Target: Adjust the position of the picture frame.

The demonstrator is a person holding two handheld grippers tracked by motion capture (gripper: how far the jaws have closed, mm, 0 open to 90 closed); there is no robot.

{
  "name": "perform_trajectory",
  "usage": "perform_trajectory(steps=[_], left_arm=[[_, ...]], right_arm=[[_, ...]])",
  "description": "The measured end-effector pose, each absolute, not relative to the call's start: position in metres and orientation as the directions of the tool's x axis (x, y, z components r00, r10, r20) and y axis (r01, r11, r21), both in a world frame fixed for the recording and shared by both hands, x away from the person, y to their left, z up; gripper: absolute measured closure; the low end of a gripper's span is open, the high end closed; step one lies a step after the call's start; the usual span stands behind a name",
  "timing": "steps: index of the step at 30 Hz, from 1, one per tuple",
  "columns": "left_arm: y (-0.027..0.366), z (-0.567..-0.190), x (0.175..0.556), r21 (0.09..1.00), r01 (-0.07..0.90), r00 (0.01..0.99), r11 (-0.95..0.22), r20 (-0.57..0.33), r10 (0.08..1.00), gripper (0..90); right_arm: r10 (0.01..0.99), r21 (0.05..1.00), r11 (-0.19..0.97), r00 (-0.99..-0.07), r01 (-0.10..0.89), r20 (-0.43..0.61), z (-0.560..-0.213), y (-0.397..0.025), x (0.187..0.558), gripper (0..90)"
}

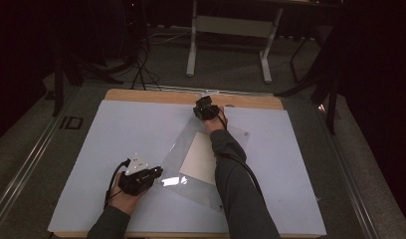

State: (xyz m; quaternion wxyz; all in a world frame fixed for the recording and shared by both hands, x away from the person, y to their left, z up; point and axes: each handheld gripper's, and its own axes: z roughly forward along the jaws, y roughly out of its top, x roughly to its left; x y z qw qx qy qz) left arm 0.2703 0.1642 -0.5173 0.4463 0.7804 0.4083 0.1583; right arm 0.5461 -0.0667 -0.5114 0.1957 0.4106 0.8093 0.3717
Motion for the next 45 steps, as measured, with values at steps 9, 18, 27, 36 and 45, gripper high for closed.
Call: perform_trajectory(steps=[9, 18, 27, 36, 45], left_arm=[[0.172, -0.517, 0.279, 0.831, 0.513, 0.599, -0.214, -0.168, 0.783, 82.2], [0.171, -0.512, 0.287, 0.835, 0.514, 0.584, -0.198, -0.171, 0.794, 81.5], [0.182, -0.51, 0.306, 0.83, 0.54, 0.526, -0.142, -0.2, 0.827, 80.8], [0.185, -0.504, 0.326, 0.829, 0.544, 0.504, -0.129, -0.201, 0.84, 80.5], [0.183, -0.499, 0.348, 0.822, 0.552, 0.471, -0.14, -0.169, 0.866, 81.2]], right_arm=[[0.815, 0.754, 0.4, -0.579, 0.521, -0.033, -0.506, -0.094, 0.534, 85.9], [0.833, 0.756, 0.385, -0.552, 0.529, -0.038, -0.5, -0.123, 0.521, 85.9], [0.839, 0.762, 0.378, -0.543, 0.526, -0.042, -0.498, -0.152, 0.504, 85.8], [0.851, 0.77, 0.369, -0.522, 0.52, -0.056, -0.491, -0.176, 0.483, 85.8], [0.848, 0.77, 0.384, -0.525, 0.51, -0.075, -0.487, -0.202, 0.453, 85.8]])
